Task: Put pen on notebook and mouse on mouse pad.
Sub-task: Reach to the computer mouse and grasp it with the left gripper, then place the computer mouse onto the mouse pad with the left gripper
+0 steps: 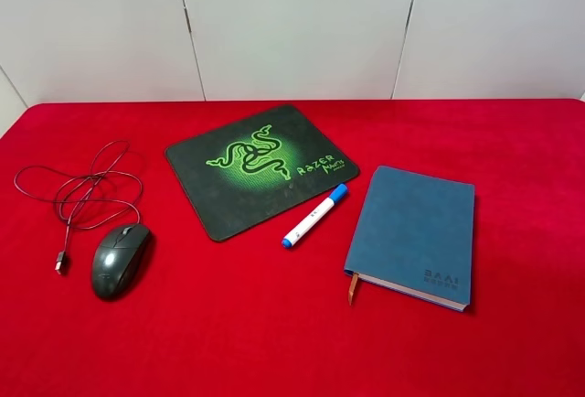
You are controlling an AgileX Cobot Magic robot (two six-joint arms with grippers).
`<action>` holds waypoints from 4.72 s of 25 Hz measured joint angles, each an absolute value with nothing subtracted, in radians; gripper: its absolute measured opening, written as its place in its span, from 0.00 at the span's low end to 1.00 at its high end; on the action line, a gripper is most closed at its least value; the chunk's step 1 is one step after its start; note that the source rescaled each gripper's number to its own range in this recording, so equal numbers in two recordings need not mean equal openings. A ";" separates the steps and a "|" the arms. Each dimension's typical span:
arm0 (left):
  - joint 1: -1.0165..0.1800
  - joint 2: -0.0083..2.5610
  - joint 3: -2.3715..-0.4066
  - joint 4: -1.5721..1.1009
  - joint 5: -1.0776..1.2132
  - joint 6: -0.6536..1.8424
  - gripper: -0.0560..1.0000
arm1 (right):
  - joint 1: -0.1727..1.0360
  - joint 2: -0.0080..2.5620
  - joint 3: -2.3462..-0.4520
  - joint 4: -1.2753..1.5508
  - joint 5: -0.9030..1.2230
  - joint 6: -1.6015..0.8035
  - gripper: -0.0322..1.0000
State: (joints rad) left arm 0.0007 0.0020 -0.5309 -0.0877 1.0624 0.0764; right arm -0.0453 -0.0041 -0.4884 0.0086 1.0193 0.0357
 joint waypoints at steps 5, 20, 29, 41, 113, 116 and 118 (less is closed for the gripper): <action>0.001 0.107 -0.603 -0.086 1.069 0.063 1.00 | -0.045 -0.004 -0.488 0.009 1.019 0.036 1.00; 0.001 0.668 -0.727 -0.081 1.119 0.060 1.00 | -0.045 -0.004 -0.488 0.009 1.019 0.036 1.00; -0.064 0.975 -0.737 -0.046 1.054 0.060 1.00 | -0.045 -0.004 -0.488 0.009 1.019 0.036 1.00; -0.174 1.292 -0.738 -0.039 0.839 0.025 1.00 | -0.045 -0.004 -0.488 0.009 1.019 0.036 1.00; -0.267 1.656 -0.741 -0.013 0.542 -0.069 0.05 | -0.045 -0.004 -0.488 0.009 1.019 0.036 1.00; -0.267 1.608 -0.741 -0.014 0.575 -0.069 0.05 | -0.045 -0.004 -0.488 0.009 1.019 0.036 1.00; -0.267 1.577 -0.741 -0.014 0.594 -0.069 0.05 | -0.045 -0.004 -0.488 0.009 1.019 0.036 1.00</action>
State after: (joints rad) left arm -0.2667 1.5769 -0.7410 -0.0144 0.5937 -0.0695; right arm -0.0453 -0.0041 -0.4884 0.0086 1.0193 0.0357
